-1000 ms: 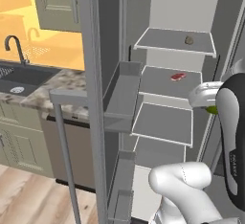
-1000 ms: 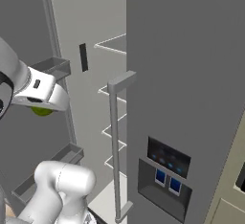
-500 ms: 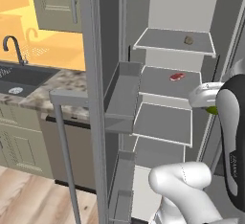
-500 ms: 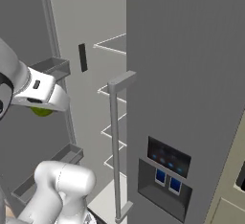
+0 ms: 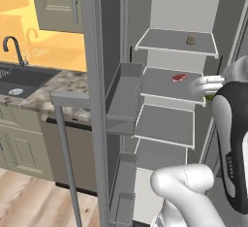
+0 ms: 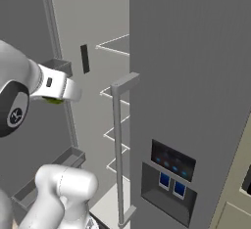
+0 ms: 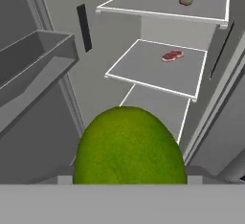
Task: Transport the fish and lime to the fridge. Place the fish on the rack containing meat and place the lime on the rack containing the vegetable, ensuring meats and vegetables are on different racks.
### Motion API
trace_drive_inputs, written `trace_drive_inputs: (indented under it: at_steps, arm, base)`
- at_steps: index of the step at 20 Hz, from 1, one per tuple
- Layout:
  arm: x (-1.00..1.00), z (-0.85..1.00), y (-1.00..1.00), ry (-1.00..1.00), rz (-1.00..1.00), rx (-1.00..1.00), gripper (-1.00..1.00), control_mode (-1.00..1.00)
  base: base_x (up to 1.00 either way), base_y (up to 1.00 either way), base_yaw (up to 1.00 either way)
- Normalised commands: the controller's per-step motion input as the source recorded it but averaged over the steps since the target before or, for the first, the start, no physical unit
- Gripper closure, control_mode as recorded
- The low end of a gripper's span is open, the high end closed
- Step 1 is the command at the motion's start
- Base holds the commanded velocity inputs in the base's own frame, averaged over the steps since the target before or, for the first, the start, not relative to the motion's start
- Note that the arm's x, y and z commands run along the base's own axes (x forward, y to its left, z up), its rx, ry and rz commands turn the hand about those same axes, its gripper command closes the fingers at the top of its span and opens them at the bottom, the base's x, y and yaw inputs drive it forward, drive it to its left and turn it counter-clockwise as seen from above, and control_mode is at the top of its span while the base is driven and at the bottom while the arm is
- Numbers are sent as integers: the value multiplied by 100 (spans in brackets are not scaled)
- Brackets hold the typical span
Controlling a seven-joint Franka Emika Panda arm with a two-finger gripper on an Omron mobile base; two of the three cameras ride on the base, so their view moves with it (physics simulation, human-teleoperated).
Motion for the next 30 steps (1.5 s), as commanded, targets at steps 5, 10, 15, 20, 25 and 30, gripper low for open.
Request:
trace_drive_inputs:
  at_steps: [5,10,15,20,25,30]
  arm:
    - [18,23,-1,-26,-7,-1,100,-100]
    - [12,49,-12,-7,-10,0,100,-100]
    - [11,55,-10,-7,-5,1,100,-100]
    - [42,18,-17,-4,-1,1,100,-100]
    - [61,0,-9,-3,-1,0,100,-100]
    - [76,0,0,0,-5,0,100,-100]
  base:
    - [0,0,0]
    - [0,0,0]
    - [0,0,0]
    - [0,0,0]
    - [0,0,0]
    - [0,0,0]
